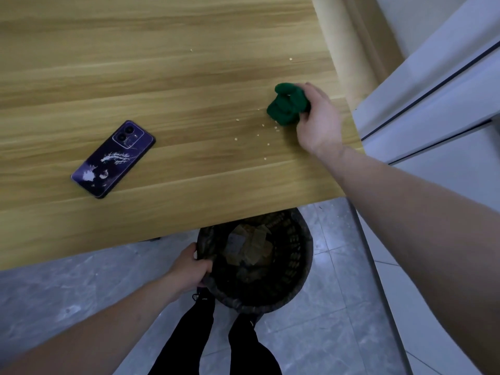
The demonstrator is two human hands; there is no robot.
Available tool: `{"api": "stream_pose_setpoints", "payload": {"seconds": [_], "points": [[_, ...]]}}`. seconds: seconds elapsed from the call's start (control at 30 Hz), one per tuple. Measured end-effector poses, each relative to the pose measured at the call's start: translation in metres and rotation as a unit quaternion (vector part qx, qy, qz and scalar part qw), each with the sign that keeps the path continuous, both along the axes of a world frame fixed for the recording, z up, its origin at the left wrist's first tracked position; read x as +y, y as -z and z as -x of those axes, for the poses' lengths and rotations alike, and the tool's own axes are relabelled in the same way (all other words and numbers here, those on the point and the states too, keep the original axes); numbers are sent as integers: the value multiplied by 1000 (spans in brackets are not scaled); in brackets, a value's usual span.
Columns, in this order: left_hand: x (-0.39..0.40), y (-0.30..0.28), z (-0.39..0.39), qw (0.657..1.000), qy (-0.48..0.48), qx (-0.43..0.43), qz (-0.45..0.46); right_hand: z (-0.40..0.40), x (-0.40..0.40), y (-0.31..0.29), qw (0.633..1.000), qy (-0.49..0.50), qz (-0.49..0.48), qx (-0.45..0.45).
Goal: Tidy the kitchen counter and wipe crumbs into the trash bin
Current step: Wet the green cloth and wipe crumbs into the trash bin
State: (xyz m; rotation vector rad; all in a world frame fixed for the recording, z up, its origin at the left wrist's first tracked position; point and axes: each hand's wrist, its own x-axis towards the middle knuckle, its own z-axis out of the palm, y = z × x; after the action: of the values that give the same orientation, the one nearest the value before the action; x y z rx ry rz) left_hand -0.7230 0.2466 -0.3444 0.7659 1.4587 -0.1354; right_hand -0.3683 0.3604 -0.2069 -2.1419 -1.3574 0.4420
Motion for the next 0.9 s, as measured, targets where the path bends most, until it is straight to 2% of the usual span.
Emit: {"api": "stream_pose_setpoints", "payload": {"seconds": [0.13, 0.43, 0.73, 0.9], "points": [[0, 7, -3, 1000, 4, -6, 4, 11, 8, 26, 995, -15, 103, -6], [-3, 6, -9, 1000, -13, -6, 16, 54, -82, 29, 983, -159, 87, -4], [0, 7, -6, 999, -28, -4, 17, 102, -181, 29, 977, -191, 92, -8], [3, 3, -6, 1000, -15, 4, 14, 127, -236, 32, 986, -130, 79, 70]]}}
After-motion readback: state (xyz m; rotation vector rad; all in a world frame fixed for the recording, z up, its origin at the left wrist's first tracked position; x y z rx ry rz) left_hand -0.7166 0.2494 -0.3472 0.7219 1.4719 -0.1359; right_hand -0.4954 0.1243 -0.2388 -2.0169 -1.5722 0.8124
